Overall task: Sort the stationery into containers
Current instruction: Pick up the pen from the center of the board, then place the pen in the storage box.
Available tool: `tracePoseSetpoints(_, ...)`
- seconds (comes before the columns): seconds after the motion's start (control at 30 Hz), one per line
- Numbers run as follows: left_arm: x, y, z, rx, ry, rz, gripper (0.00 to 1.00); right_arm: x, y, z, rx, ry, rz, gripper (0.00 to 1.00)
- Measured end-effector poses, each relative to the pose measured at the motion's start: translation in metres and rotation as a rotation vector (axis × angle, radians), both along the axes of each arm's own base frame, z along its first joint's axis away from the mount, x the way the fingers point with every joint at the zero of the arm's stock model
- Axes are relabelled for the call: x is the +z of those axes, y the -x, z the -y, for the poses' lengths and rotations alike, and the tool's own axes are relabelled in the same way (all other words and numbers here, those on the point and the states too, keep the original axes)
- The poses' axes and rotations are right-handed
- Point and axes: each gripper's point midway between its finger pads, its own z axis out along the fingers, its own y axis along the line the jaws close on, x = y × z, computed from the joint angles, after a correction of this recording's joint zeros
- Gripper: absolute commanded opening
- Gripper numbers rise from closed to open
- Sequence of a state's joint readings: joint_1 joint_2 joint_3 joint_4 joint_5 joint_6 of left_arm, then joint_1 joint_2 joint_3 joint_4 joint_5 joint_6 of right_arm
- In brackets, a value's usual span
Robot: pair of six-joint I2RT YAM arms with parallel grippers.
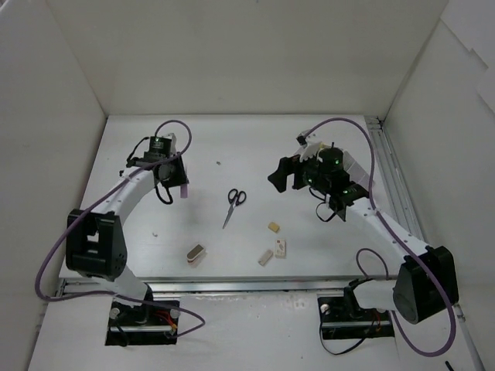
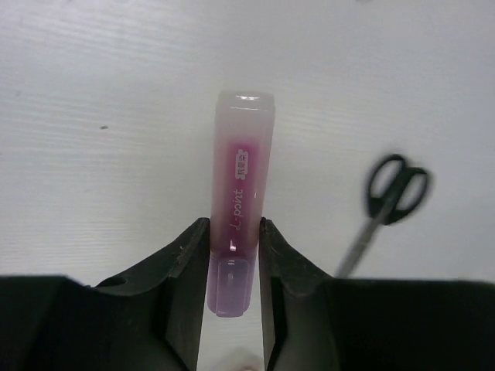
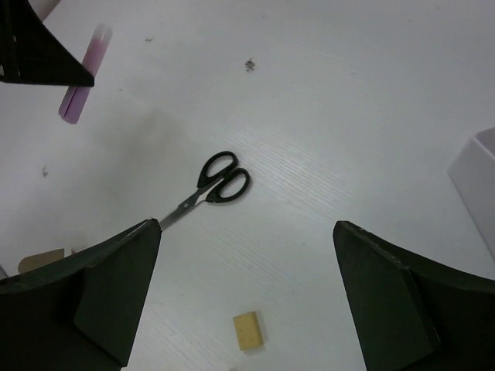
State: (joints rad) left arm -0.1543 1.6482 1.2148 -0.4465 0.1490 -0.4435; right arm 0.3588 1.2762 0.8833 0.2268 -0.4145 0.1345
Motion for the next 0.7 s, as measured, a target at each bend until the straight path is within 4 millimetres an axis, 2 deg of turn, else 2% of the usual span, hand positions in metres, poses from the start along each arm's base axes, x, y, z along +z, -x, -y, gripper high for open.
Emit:
tracePoseSetpoints(0.1,0.063,-0.001,0.037,0.003,0.131,0.188,0.00,-0.001,0.010,-0.026,0.062,-0.052,0.036,0.92)
tracePoseSetpoints(0.17,0.103,0.006,0.056,0.021,0.248,0.311,0.00,-0.002,0.018,-0.045,0.105,-0.075,0.063,0.92)
tracePoseSetpoints(0.23,0.126,0.018,0.070,0.053,0.372,0.396,0.00,-0.002,0.026,-0.068,0.147,-0.086,0.098,0.93)
tracePoseSetpoints(0.3,0.131,0.032,0.082,0.086,0.477,0.428,0.00,-0.002,0.033,-0.087,0.176,-0.093,0.132,0.93)
tracePoseSetpoints(0.4,0.122,0.043,0.100,0.139,0.569,0.404,0.00,0.003,0.045,-0.115,0.213,-0.102,0.192,0.93)
tracePoseSetpoints(0.5,0.113,0.051,0.115,0.180,0.612,0.374,0.00,0.008,0.053,-0.134,0.228,-0.112,0.240,0.93)
tracePoseSetpoints(0.7,0.138,0.054,0.133,0.211,0.696,0.444,0.00,-0.005,0.048,-0.156,0.214,-0.092,0.253,0.91)
